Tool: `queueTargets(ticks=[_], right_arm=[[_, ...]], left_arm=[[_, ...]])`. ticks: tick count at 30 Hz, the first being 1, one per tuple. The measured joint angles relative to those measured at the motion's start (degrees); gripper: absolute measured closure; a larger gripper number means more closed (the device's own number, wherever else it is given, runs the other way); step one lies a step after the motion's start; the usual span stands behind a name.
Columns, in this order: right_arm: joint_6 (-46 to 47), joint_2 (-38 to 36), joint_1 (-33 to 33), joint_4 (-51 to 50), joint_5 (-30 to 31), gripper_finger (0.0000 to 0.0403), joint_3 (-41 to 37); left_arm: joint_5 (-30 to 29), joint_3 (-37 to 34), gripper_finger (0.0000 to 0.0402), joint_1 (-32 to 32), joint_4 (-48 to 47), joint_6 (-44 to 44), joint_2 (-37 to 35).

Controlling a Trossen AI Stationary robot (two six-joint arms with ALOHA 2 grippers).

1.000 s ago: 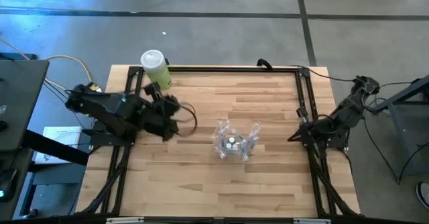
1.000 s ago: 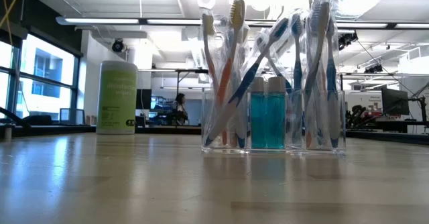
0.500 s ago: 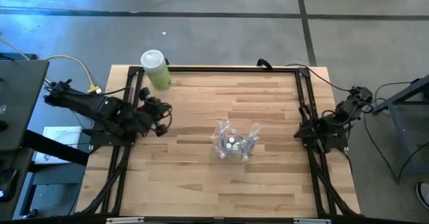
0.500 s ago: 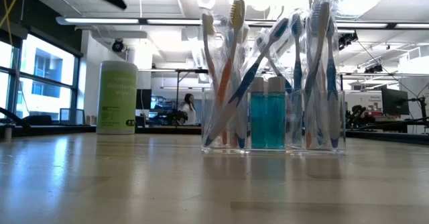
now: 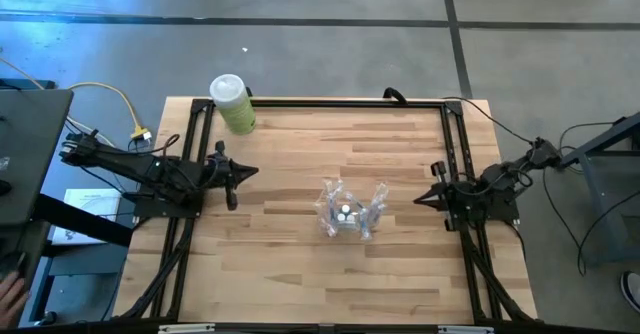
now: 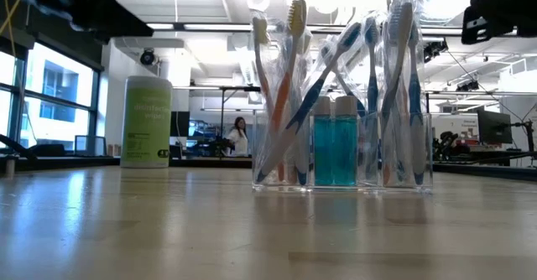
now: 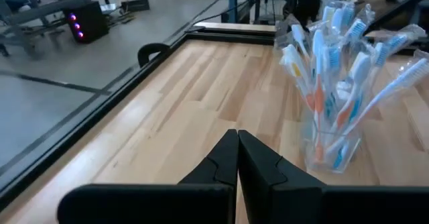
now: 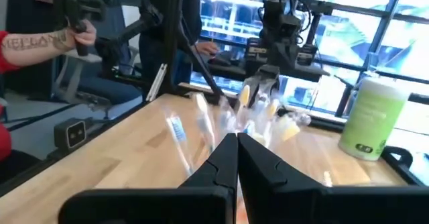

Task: Pick & Place toothbrushing station
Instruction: Return to Home Position

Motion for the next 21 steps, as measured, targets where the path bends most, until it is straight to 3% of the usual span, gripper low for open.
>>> queueTargets(ticks=[9,21], right_arm=[[2.78,0.0,-5.64,2.98,-5.62,0.0401,-4.61],[3.58,0.31,-9.89,6.32,-10.5,0.0401,-7.44]], left_arm=[[2.81,-12.65,0.0399,-0.31,11.93,0.18,-5.6],[7.23,-19.98,0.0399,-0.54,12.2,-1.4,-5.94]])
